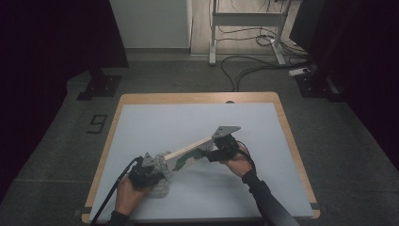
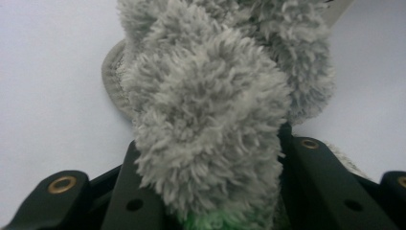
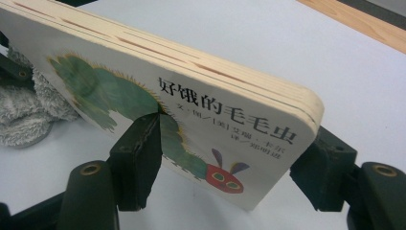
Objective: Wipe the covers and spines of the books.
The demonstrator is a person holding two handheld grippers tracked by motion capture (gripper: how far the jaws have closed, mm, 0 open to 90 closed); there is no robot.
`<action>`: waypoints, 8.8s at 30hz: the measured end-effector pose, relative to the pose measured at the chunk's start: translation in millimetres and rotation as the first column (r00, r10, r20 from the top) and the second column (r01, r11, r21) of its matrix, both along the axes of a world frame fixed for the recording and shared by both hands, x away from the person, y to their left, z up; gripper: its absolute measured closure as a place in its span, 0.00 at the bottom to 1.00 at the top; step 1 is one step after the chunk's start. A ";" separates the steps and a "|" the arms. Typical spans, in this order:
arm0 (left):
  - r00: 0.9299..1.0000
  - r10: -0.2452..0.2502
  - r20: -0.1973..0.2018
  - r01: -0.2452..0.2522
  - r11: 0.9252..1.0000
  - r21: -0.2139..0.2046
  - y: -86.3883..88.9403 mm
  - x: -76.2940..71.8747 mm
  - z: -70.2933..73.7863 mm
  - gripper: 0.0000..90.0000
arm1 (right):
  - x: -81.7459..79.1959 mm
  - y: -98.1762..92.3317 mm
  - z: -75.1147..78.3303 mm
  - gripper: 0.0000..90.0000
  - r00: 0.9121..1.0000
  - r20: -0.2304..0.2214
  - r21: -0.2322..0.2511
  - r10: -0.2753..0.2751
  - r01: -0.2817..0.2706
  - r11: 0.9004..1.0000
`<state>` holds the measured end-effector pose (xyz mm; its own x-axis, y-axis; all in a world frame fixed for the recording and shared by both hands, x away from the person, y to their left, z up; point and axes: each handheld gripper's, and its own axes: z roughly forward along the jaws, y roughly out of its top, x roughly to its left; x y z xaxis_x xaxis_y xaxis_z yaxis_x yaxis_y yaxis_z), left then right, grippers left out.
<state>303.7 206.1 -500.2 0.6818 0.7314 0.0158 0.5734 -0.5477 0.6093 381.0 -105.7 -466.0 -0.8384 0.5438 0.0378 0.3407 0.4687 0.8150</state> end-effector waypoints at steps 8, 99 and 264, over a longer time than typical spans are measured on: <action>1.000 0.013 0.028 -0.013 1.000 -0.026 13.7 2.8 19.4 0.70 | 0.5 -0.8 -0.6 0.34 1.000 -0.003 0.009 -0.001 0.001 1.000; 0.993 -0.080 0.087 0.089 0.991 -0.100 23.5 1.6 79.6 0.36 | 2.4 -3.6 -0.7 0.36 1.000 -0.024 0.019 0.009 -0.009 1.000; 0.997 -0.057 0.060 0.061 0.996 -0.070 -0.1 -7.4 21.8 0.13 | -46.1 -127.3 -59.1 0.00 0.969 -0.052 -0.115 -0.241 0.234 0.965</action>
<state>296.3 206.0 -478.4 0.7232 0.6906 0.0053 0.5044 -0.5333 0.6791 334.9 -233.0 -525.0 -0.6823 0.7308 0.0189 0.5037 0.4511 0.7368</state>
